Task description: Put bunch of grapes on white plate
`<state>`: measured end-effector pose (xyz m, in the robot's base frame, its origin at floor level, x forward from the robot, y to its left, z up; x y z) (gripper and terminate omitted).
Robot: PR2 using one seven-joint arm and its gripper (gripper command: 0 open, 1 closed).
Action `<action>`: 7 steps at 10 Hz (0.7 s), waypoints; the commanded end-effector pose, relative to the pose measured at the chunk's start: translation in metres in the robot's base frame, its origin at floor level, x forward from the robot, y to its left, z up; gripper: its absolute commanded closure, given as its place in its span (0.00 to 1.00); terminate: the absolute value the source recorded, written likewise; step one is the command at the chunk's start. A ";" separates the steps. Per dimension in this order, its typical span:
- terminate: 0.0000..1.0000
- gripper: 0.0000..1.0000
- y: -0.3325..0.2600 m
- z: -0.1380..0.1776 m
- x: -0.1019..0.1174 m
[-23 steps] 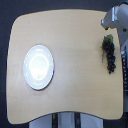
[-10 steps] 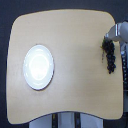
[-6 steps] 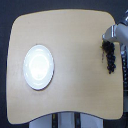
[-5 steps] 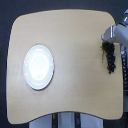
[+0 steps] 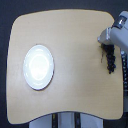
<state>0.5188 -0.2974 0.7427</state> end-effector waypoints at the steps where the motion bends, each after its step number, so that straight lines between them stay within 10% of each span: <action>1: 0.00 0.00 0.009 -0.016 -0.002; 7: 0.00 0.00 -0.007 -0.020 -0.018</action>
<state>0.5112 -0.2916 0.7246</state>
